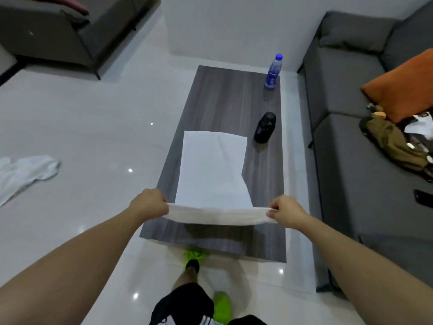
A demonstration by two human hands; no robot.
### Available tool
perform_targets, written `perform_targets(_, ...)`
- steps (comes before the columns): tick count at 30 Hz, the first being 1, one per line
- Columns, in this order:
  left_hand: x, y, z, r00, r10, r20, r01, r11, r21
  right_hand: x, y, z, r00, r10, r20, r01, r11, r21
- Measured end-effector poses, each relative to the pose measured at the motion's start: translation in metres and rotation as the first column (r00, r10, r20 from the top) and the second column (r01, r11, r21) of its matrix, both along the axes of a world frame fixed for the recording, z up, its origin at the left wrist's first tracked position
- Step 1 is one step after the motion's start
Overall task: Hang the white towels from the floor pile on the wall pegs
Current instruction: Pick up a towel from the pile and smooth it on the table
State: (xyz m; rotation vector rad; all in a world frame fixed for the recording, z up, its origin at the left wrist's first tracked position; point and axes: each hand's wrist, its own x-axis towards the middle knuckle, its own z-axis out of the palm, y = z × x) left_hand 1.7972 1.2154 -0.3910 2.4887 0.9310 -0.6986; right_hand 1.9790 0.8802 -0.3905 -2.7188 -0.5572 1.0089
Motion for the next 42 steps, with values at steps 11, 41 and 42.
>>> perform_targets(11,0.084,0.068,-0.033,1.0,0.013,-0.019,-0.013,1.0,0.002,0.081,0.064,-0.024,0.989,-0.144,0.038,0.142,0.989,0.052)
perform_targets(41,0.266,0.142,0.402,0.56,-0.116,0.82,-0.268,0.911,0.312,0.265,0.145,0.373,0.639,-0.338,0.691,-0.135,0.835,0.534)
perform_targets(42,0.254,0.137,0.388,0.584,-0.098,0.806,-0.265,0.915,0.303,0.256,0.14,0.36,0.655,-0.321,0.684,-0.133,0.842,0.522)
